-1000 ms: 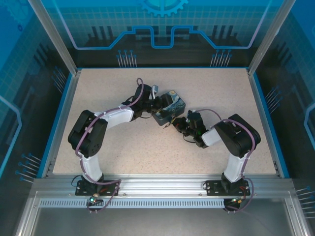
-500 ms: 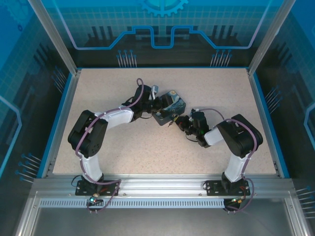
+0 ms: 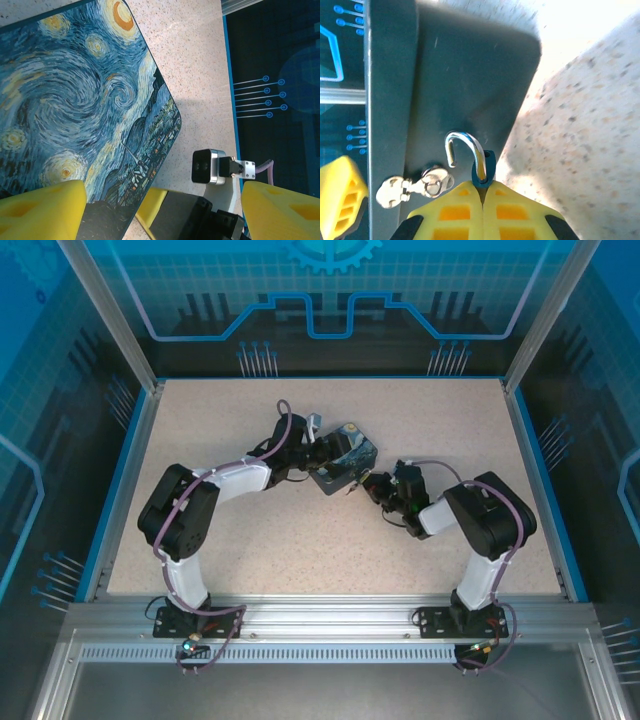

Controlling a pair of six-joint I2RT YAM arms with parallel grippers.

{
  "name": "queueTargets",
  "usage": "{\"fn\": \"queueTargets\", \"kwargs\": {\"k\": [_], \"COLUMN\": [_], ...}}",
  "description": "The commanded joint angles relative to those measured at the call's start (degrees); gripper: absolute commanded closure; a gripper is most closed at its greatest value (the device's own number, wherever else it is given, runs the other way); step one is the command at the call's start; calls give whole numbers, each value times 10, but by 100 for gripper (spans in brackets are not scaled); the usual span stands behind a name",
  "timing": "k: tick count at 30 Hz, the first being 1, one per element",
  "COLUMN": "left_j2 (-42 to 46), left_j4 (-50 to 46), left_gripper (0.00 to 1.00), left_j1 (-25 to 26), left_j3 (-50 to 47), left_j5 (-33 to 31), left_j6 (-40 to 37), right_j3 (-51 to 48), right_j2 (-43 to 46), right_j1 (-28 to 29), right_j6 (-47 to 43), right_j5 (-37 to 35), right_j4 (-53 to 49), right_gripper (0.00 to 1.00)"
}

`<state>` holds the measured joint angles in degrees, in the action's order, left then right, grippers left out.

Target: Unlock the padlock with the key

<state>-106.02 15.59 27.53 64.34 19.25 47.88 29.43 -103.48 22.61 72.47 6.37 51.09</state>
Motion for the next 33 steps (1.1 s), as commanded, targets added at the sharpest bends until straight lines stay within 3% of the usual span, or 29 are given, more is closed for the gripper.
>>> {"fn": "queueTargets", "kwargs": {"k": [1, 6, 11, 18, 22, 26, 33], "left_j2": [-20, -16, -1, 40, 88, 147, 216], "left_j4": [-60, -59, -56, -93, -131, -144, -172], "left_gripper": [17, 17, 15, 7, 3, 2, 2], "left_j1": [-8, -8, -11, -38, -58, -77, -98], "left_j3": [-28, -26, -11, 49, 60, 36, -15], "left_j5": [-17, -14, 9, 48, 45, 38, 20], "left_j6": [-3, -4, -8, -34, -68, -84, -104], "right_j3": [-4, -6, -18, 61, 102, 98, 84], "right_j2": [19, 38, 125, 285, 313, 299, 207], "right_j1": [-6, -10, -30, -108, -145, -139, -73], "right_j6": [0, -23, -109, -305, -389, -398, -377], "right_j5": [-23, -15, 13, 151, 252, 326, 349], "right_j4": [-4, -36, -135, -476, -609, -623, -564], "right_gripper": [96, 97, 96, 96, 96, 96, 97]}}
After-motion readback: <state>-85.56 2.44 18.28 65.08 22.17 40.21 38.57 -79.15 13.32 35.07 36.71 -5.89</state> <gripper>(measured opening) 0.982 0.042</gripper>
